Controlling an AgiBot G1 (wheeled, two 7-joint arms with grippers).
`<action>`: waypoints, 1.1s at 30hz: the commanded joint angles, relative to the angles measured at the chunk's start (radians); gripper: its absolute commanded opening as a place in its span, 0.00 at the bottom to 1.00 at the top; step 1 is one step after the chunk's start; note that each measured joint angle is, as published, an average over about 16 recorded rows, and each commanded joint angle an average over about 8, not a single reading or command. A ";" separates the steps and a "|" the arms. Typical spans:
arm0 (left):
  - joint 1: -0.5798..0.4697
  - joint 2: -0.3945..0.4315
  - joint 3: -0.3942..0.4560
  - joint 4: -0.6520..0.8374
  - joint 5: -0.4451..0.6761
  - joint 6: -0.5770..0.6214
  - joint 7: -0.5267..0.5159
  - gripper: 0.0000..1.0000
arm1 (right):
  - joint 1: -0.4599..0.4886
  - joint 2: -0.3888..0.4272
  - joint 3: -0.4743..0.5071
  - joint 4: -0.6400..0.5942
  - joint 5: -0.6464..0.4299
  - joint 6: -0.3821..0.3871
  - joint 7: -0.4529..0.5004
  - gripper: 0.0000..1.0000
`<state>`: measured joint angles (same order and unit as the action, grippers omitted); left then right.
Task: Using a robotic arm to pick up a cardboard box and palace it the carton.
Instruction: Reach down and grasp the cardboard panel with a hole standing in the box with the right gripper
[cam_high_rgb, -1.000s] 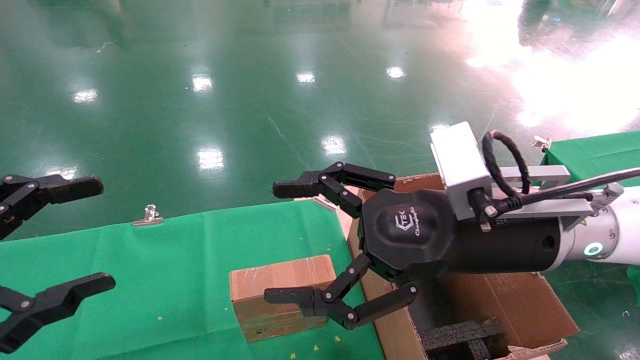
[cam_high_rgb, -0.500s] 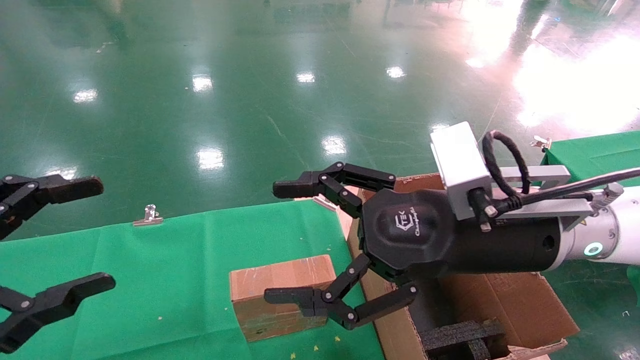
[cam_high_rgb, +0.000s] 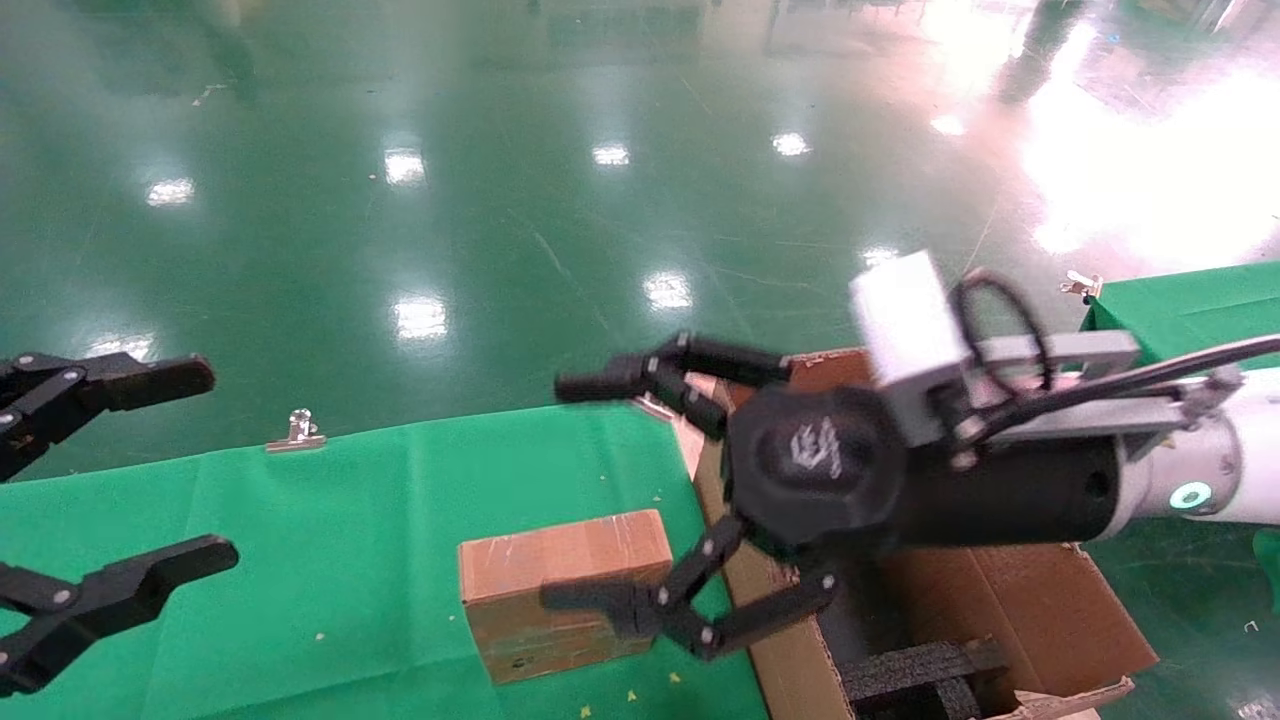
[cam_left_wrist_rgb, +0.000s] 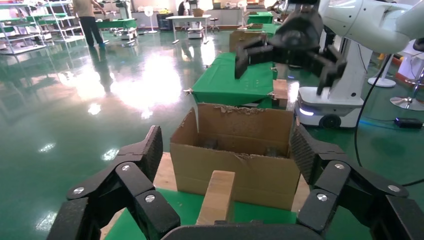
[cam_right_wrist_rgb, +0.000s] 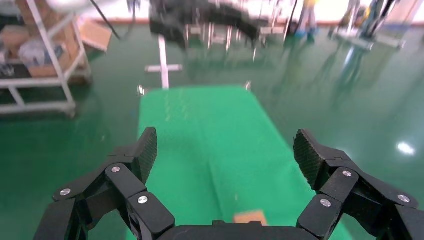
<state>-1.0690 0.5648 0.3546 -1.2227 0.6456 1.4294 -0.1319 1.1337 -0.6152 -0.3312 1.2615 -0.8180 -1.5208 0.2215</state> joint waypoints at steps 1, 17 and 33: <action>0.000 0.000 0.000 0.000 0.000 0.000 0.000 0.00 | 0.014 0.002 -0.013 -0.003 -0.025 -0.007 0.011 1.00; 0.000 0.000 0.000 0.000 0.000 0.000 0.000 0.00 | 0.373 -0.140 -0.360 -0.215 -0.351 -0.070 0.037 1.00; 0.000 0.000 0.000 0.000 0.000 0.000 0.000 0.00 | 0.593 -0.396 -0.650 -0.588 -0.522 -0.055 -0.162 1.00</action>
<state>-1.0690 0.5647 0.3546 -1.2227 0.6456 1.4294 -0.1319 1.7211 -1.0110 -0.9740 0.6741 -1.3358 -1.5749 0.0583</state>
